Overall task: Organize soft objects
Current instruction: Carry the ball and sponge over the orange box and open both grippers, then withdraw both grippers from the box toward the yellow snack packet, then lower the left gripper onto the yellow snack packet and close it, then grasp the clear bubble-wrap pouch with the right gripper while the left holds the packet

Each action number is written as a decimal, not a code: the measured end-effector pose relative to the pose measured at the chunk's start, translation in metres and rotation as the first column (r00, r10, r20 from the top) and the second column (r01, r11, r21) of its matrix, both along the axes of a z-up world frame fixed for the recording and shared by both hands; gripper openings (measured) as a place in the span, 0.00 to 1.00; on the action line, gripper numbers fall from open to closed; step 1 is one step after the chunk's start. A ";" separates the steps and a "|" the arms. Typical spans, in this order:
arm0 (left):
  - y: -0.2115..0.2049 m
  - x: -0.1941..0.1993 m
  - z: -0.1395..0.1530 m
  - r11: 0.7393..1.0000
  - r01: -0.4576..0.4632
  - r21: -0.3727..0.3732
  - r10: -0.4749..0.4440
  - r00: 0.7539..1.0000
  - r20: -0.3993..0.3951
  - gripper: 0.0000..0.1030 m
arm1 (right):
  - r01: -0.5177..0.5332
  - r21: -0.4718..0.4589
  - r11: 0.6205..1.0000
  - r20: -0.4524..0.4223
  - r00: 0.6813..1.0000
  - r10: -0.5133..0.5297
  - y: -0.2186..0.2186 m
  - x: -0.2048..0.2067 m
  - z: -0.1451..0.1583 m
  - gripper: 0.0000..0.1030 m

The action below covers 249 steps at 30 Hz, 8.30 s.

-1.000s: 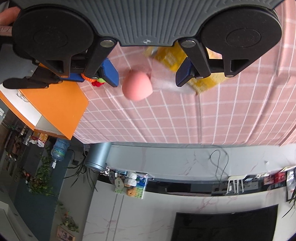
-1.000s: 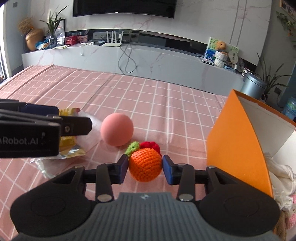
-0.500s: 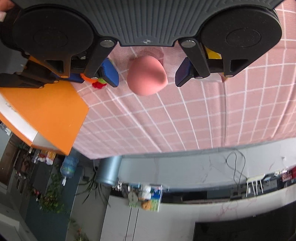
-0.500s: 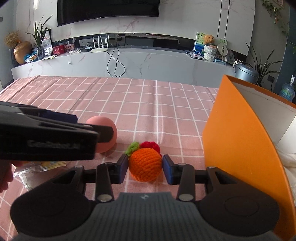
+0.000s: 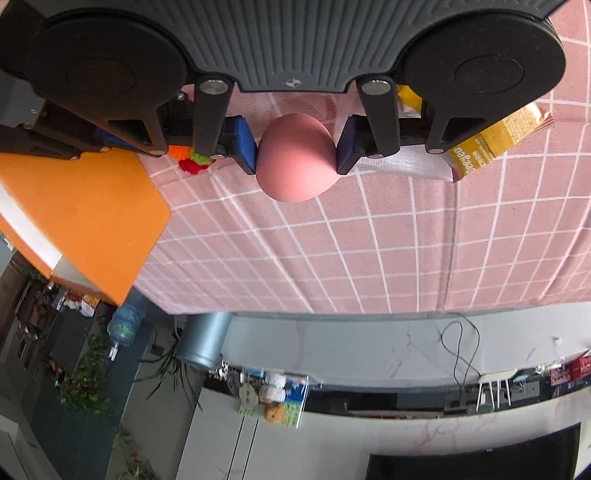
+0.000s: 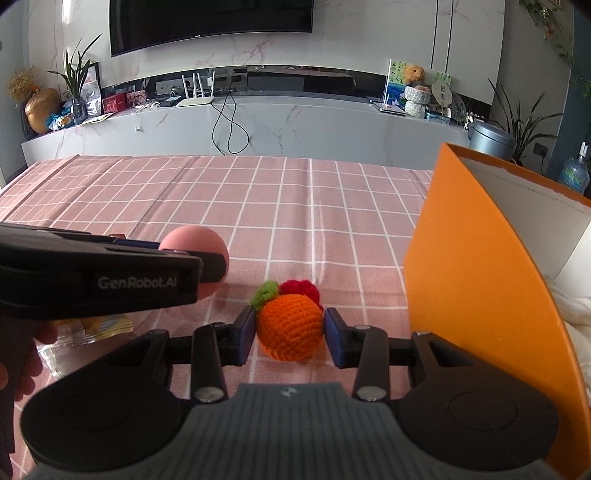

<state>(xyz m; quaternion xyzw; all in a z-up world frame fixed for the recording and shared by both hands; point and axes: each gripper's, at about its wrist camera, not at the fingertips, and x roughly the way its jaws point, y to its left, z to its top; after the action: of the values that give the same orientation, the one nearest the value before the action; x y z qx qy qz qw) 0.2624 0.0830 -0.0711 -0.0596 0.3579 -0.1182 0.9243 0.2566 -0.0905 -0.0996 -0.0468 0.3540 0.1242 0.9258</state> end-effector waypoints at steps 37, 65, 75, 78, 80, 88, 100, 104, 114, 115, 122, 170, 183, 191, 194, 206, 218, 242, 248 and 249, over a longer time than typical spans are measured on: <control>-0.121 -0.144 0.094 0.984 0.174 -0.048 -0.165 0.974 0.158 0.50 | -0.019 0.020 1.000 0.213 0.977 0.014 -0.175 -0.167 0.132 0.39; -0.242 -0.096 0.061 0.835 0.527 0.159 -0.500 0.847 -0.181 0.52 | -0.079 -0.091 0.993 -0.220 0.974 0.057 -0.252 -0.095 0.084 0.39; -0.247 -0.088 0.057 0.842 0.500 0.201 -0.452 0.858 -0.243 0.67 | -0.099 -0.123 0.987 -0.222 0.973 0.070 -0.247 -0.092 0.084 0.39; -0.247 -0.089 0.058 0.849 0.479 0.224 -0.432 0.873 -0.228 0.78 | -0.107 -0.131 0.986 -0.218 0.973 0.077 -0.245 -0.092 0.084 0.39; -0.245 -0.089 0.058 0.857 0.465 0.222 -0.421 0.880 -0.218 0.80 | -0.110 -0.138 0.984 -0.216 0.973 0.078 -0.243 -0.093 0.085 0.40; -0.238 -0.093 0.063 0.869 0.449 0.209 -0.415 0.890 -0.189 0.88 | -0.092 -0.154 0.984 -0.199 0.978 0.060 -0.246 -0.095 0.088 0.63; -0.227 -0.106 0.076 0.885 0.430 0.180 -0.410 0.901 -0.141 0.88 | -0.071 -0.156 0.985 -0.145 0.988 0.048 -0.245 -0.102 0.103 0.85; -0.222 -0.110 0.080 0.893 0.416 0.171 -0.399 0.908 -0.126 0.88 | -0.072 -0.166 0.983 -0.129 0.990 0.051 -0.242 -0.107 0.107 0.87; -0.206 -0.126 0.090 0.919 0.372 0.129 -0.368 0.928 -0.052 0.88 | -0.016 -0.161 0.987 0.006 1.000 0.017 -0.236 -0.134 0.127 0.91; -0.202 -0.129 0.092 0.924 0.363 0.117 -0.361 0.932 -0.037 0.88 | -0.007 -0.154 0.988 0.028 1.000 0.012 -0.234 -0.138 0.130 0.91; -0.169 -0.146 0.098 0.962 0.274 0.022 -0.274 0.959 0.076 0.88 | 0.056 -0.040 0.998 0.139 0.989 -0.050 -0.214 -0.156 0.138 0.92; 0.070 -0.120 0.023 0.898 -0.369 -0.241 0.373 0.927 -0.030 0.89 | -0.187 -0.018 0.982 0.041 0.981 0.187 0.049 -0.046 0.049 0.56; 0.069 -0.059 0.000 0.869 -0.460 -0.182 0.434 0.886 -0.165 0.89 | -0.128 -0.037 0.991 -0.011 0.992 0.128 0.086 0.002 0.004 0.45; 0.056 -0.047 -0.004 0.893 -0.443 -0.081 0.424 0.888 -0.177 0.91 | -0.311 -0.036 0.950 -0.015 0.950 0.311 0.107 -0.028 0.001 0.28; 0.048 -0.044 -0.007 0.914 -0.406 0.007 0.401 0.900 -0.173 0.87 | -0.297 -0.026 0.955 -0.037 0.955 0.296 0.102 -0.032 -0.001 0.28; 0.029 -0.077 -0.008 0.952 -0.283 0.116 0.295 0.950 -0.105 0.68 | -0.195 -0.054 0.979 -0.045 0.980 0.193 0.053 -0.058 0.005 0.32; 0.035 -0.143 -0.006 0.957 -0.285 -0.050 0.281 0.957 -0.072 0.58 | -0.210 -0.091 0.973 0.014 0.977 0.212 0.019 -0.101 0.010 0.42; 0.094 -0.162 -0.001 0.893 -0.444 -0.071 0.441 0.896 -0.052 0.58 | -0.167 0.125 0.978 -0.101 0.978 0.180 0.062 -0.067 -0.013 0.98; 0.088 -0.162 -0.010 0.903 -0.424 -0.066 0.421 0.905 -0.061 0.58 | -0.245 0.026 0.969 -0.023 0.969 0.245 0.084 -0.085 -0.018 0.97; 0.088 -0.162 -0.010 0.902 -0.426 -0.071 0.422 0.905 -0.062 0.58 | -0.250 0.026 0.968 -0.019 0.968 0.251 0.086 -0.087 -0.018 0.97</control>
<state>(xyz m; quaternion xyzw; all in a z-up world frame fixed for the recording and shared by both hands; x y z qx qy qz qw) 0.1004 0.1712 -0.0811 -0.1767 0.3520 0.0722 0.9163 0.1699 -0.0049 -0.1179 -0.0788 0.3539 0.2449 0.8992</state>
